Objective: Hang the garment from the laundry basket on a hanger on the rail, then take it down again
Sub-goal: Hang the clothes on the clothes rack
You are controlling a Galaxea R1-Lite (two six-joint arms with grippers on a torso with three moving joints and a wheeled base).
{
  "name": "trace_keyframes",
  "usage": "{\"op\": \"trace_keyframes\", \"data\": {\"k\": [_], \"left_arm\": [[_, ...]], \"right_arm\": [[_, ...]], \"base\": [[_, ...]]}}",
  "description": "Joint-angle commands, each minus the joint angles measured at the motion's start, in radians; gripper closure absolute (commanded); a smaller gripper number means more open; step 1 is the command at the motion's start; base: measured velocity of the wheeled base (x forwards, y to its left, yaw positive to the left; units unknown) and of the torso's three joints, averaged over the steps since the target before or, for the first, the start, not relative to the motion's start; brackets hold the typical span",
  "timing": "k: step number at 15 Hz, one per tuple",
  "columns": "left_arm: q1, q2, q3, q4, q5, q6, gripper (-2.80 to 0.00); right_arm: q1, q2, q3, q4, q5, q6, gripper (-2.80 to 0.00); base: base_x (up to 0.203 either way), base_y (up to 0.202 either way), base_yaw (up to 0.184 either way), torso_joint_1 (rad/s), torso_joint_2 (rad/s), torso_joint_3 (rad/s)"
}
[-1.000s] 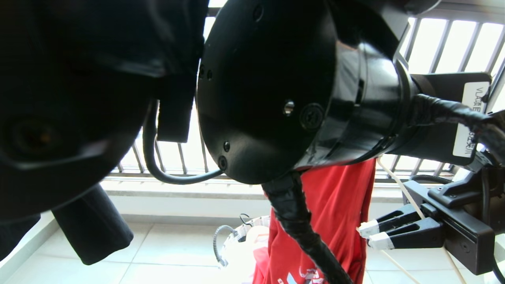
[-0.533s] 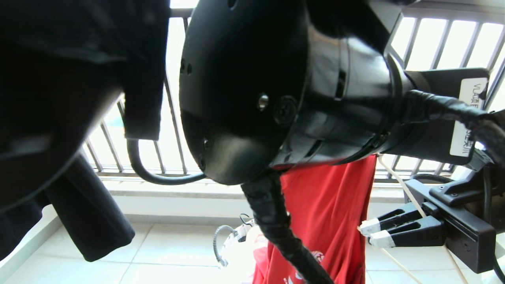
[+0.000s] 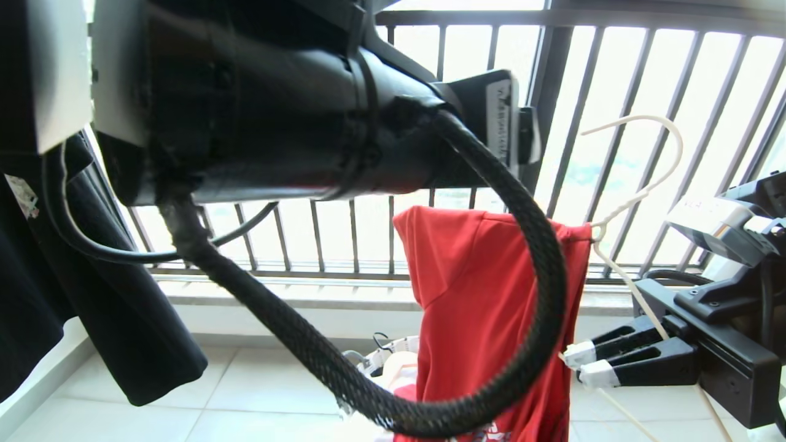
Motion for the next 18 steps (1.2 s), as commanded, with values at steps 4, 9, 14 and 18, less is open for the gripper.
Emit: {"op": "trace_keyframes", "data": {"k": [4,9,14,18], "left_arm": [[0.211,-0.059,0.034,0.124,-0.008,0.062,0.0],[0.379,-0.111,0.03,0.216,-0.376,0.249,0.0],[0.568,-0.017,-0.163,0.437,-0.71,0.53,0.0],[0.576,0.007,-0.186,0.498,-0.8,0.647,0.0]], "right_arm": [[0.001,-0.002,0.002,0.002,0.016,-0.003,0.0],[0.011,-0.017,-0.005,0.001,0.019,-0.02,0.0],[0.076,0.084,-0.146,0.002,0.018,-0.049,0.0],[0.159,0.137,-0.162,0.002,0.019,-0.132,0.0]], "base": [[0.0,0.0,0.0,0.0,0.0,0.0],[0.0,0.0,0.0,0.0,0.0,0.0],[0.0,0.0,0.0,0.0,0.0,0.0],[0.0,0.0,0.0,0.0,0.0,0.0]]}}
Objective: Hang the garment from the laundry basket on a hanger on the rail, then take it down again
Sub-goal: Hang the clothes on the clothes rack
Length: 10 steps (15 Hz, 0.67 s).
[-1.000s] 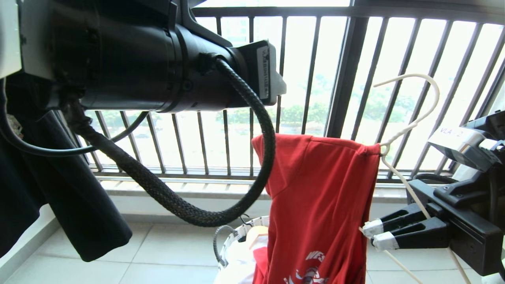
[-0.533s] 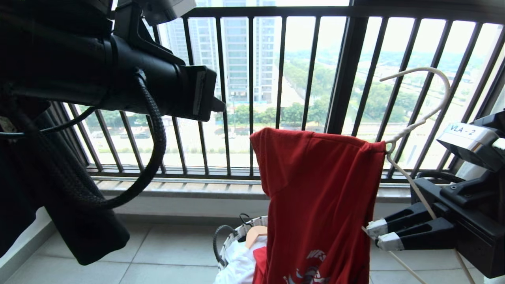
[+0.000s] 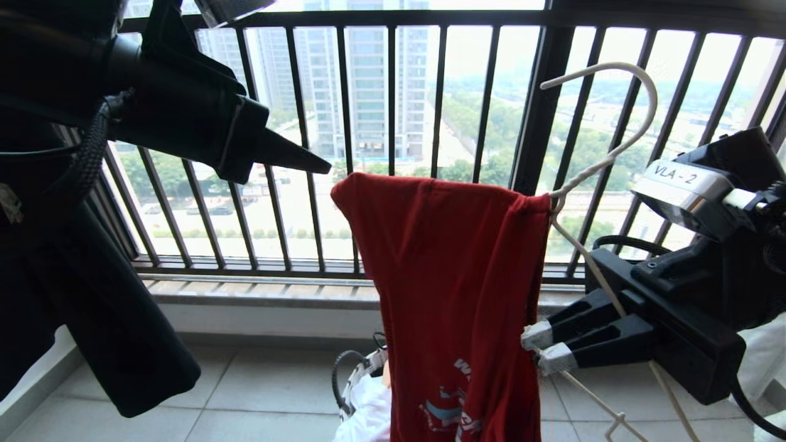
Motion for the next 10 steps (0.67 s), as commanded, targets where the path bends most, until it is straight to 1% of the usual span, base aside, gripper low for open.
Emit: {"op": "trace_keyframes", "data": {"k": [1,2,4,5,7,8,10], "left_arm": [[-0.005,0.014,-0.006,0.035,-0.02,0.053,0.0],[-0.024,0.005,-0.007,0.048,-0.021,0.064,0.0],[-0.046,-0.014,-0.009,0.103,-0.021,0.133,0.0],[-0.066,-0.018,-0.01,0.123,-0.021,0.149,0.0],[-0.098,-0.044,-0.012,0.151,-0.023,0.152,0.0],[-0.118,-0.051,-0.012,0.16,-0.024,0.152,-2.8],[-0.152,-0.054,-0.011,0.178,-0.023,0.161,-2.8]], "right_arm": [[0.031,0.048,-0.007,0.002,0.007,-0.028,0.0],[0.034,0.051,-0.008,0.002,0.007,-0.031,0.0],[0.062,0.054,-0.008,0.002,0.007,-0.031,0.0],[0.075,0.053,-0.003,0.002,0.007,-0.032,0.0],[0.08,0.056,0.003,0.002,0.007,-0.032,0.0],[0.088,0.06,0.008,0.002,0.007,-0.032,0.0],[0.112,0.057,0.027,0.002,0.007,-0.035,0.0]], "base": [[0.0,0.0,0.0,0.0,0.0,0.0],[0.0,0.0,0.0,0.0,0.0,0.0],[0.0,0.0,0.0,0.0,0.0,0.0],[0.0,0.0,0.0,0.0,0.0,0.0],[0.0,0.0,0.0,0.0,0.0,0.0],[0.0,0.0,0.0,0.0,0.0,0.0],[0.0,0.0,0.0,0.0,0.0,0.0]]}}
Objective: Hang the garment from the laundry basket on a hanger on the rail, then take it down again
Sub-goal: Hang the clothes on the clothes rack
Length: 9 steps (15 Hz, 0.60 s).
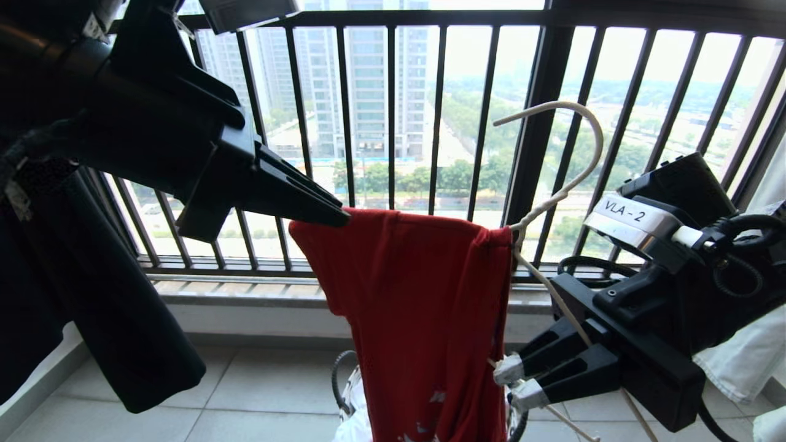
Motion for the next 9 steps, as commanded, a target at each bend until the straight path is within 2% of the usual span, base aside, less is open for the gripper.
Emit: {"op": "trace_keyframes", "data": {"k": [1,4,7,9], "left_arm": [[-0.031,-0.013,-0.002,0.01,-0.002,0.017,-2.8],[-0.029,-0.017,0.006,0.015,-0.005,0.054,-2.8],[-0.016,0.009,0.007,0.012,-0.116,0.074,-2.8],[-0.015,0.037,-0.001,0.0,-0.124,0.089,-2.8]], "right_arm": [[0.022,-0.005,0.024,0.003,0.006,-0.022,0.0],[0.02,-0.047,0.04,0.004,0.007,-0.028,0.0],[0.022,-0.096,0.072,0.003,0.007,-0.05,0.0],[0.02,-0.103,0.073,0.003,0.007,-0.051,0.0]], "base": [[0.0,0.0,0.0,0.0,0.0,0.0],[0.0,0.0,0.0,0.0,0.0,0.0],[0.0,0.0,0.0,0.0,0.0,0.0],[0.0,0.0,0.0,0.0,0.0,0.0]]}}
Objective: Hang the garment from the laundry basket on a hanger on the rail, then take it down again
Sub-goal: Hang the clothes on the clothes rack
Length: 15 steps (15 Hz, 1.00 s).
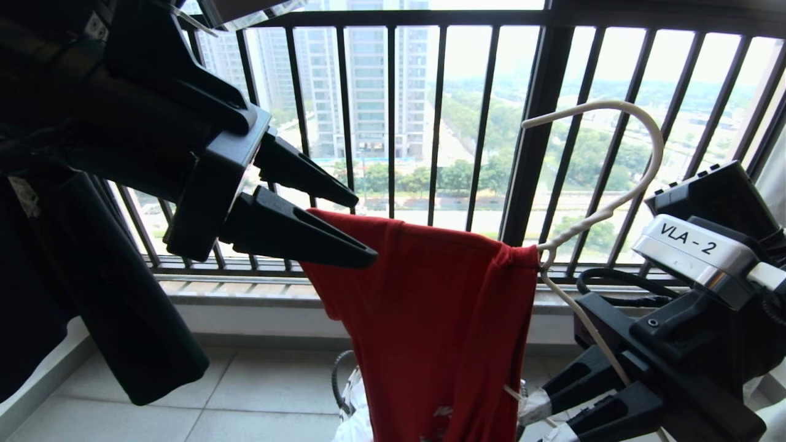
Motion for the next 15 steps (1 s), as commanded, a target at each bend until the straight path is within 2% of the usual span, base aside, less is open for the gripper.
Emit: {"op": "trace_keyframes", "data": {"k": [1,4,8,11,13,15], "left_arm": [[0.001,0.047,-0.006,-0.028,-0.007,0.017,-2.8],[0.003,0.091,-0.007,-0.139,-0.053,0.031,-2.8],[0.003,0.124,-0.007,-0.192,-0.057,0.038,-2.8],[0.002,0.144,-0.007,-0.194,-0.062,0.038,-2.8],[0.001,0.148,-0.007,-0.188,-0.099,0.029,-2.8],[0.001,0.152,-0.005,-0.154,-0.106,0.026,-2.8]], "right_arm": [[0.0,-0.022,0.007,0.002,0.007,-0.006,0.0],[-0.001,-0.023,0.008,0.002,0.007,-0.017,0.0],[-0.001,-0.025,0.011,0.002,0.007,-0.023,0.0],[-0.001,-0.03,0.014,0.002,0.007,-0.026,0.0],[-0.006,-0.031,0.015,-0.001,0.005,-0.031,0.0],[-0.025,-0.036,0.014,-0.001,0.005,-0.053,0.0]], "base": [[0.0,0.0,0.0,0.0,0.0,0.0],[0.0,0.0,0.0,0.0,0.0,0.0],[0.0,0.0,0.0,0.0,0.0,0.0],[0.0,0.0,0.0,0.0,0.0,0.0],[0.0,0.0,0.0,0.0,0.0,0.0],[0.0,0.0,0.0,0.0,0.0,0.0]]}}
